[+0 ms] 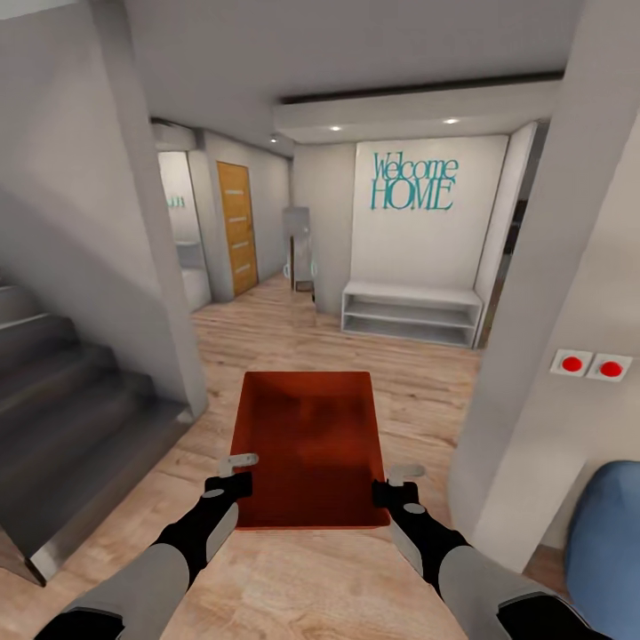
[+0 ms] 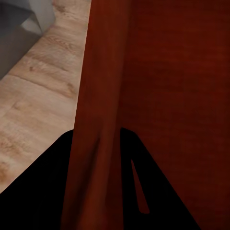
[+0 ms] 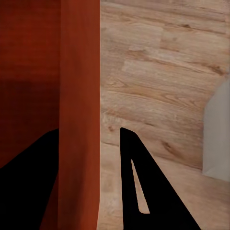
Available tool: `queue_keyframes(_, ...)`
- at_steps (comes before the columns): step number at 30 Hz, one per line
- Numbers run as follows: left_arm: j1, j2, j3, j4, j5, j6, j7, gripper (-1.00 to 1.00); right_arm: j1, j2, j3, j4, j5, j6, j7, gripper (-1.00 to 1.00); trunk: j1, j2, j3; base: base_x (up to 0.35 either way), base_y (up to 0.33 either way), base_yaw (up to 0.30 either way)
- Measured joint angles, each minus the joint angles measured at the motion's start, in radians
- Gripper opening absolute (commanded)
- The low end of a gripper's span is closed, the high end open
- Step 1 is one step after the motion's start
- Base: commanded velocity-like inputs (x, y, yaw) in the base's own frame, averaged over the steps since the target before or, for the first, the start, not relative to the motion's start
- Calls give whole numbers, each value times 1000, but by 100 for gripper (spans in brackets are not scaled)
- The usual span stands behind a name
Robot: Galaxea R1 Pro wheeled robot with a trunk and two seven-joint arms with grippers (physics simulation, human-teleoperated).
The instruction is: Move the two storage containers from the living room to the garage. In the garage, place one container on the floor and stack the other container on top of it (either order is fine).
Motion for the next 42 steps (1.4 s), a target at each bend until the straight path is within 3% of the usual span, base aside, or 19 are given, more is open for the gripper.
queue_keyframes(15,0,0,0,2,3,0,0,-100,0,1,-3,-1,5,4,0,-100,0,0,0,323,0,0)
queue_keyframes(23,0,6,-35,1,34,0,7,-100,0,1,1,2,0,0,0,-100,0,0,0,323,0,0)
queue_keyframes(42,0,5,-41,0,39,0,10,-100,0,-1,2,1,-1,0,0,-100,0,0,0,323,0,0)
